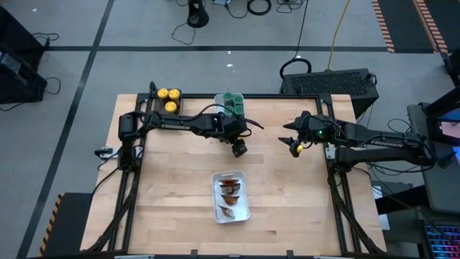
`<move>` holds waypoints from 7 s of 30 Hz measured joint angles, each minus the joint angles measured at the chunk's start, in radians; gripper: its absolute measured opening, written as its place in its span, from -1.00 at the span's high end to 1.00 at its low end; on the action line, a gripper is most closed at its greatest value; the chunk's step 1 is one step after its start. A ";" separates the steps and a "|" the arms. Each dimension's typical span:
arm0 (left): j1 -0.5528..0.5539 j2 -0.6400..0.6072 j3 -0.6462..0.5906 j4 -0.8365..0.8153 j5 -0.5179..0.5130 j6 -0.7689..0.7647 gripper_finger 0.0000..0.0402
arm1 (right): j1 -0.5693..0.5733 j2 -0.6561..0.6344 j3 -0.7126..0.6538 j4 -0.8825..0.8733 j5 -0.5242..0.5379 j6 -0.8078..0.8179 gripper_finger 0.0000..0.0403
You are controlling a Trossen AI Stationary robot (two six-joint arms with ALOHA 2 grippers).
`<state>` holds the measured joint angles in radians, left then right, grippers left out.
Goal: Sort spices by type
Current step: Put the yellow spice bottle into the transparent black bin, then return to Home Position
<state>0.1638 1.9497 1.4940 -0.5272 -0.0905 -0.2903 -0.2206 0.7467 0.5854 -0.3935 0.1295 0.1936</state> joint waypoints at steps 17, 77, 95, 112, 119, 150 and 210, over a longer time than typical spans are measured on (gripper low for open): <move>-0.001 -0.357 0.002 -0.340 0.019 0.008 -0.20 | 0.000 0.000 0.000 -0.006 0.001 -0.015 -0.35; 0.780 -0.730 -0.577 -0.287 -0.166 0.061 -0.24 | 0.000 0.001 0.000 0.000 0.000 -0.003 -0.35; 0.797 -0.637 -0.573 -0.222 -0.170 0.055 -0.24 | 0.000 0.001 -0.001 -0.010 0.000 -0.014 -0.35; 0.797 -0.636 -0.574 -0.259 -0.169 0.033 -0.37 | 0.000 0.001 -0.001 -0.007 0.000 -0.006 -0.35; 0.797 -0.636 -0.574 -0.265 -0.172 0.033 -0.57 | 0.000 0.001 -0.001 -0.007 0.000 -0.003 -0.35; 0.777 -0.863 -0.580 -0.242 -0.127 0.072 -0.59 | 0.000 0.001 -0.001 0.015 0.000 0.012 -0.35; 0.107 -1.368 -1.111 0.749 0.325 0.243 -0.11 | 0.018 -0.234 -0.251 0.481 -0.072 -0.093 0.99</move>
<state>0.2710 0.5812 0.3829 0.2219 0.2348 -0.0470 -0.2031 0.5128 0.3348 0.0879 0.0578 0.1009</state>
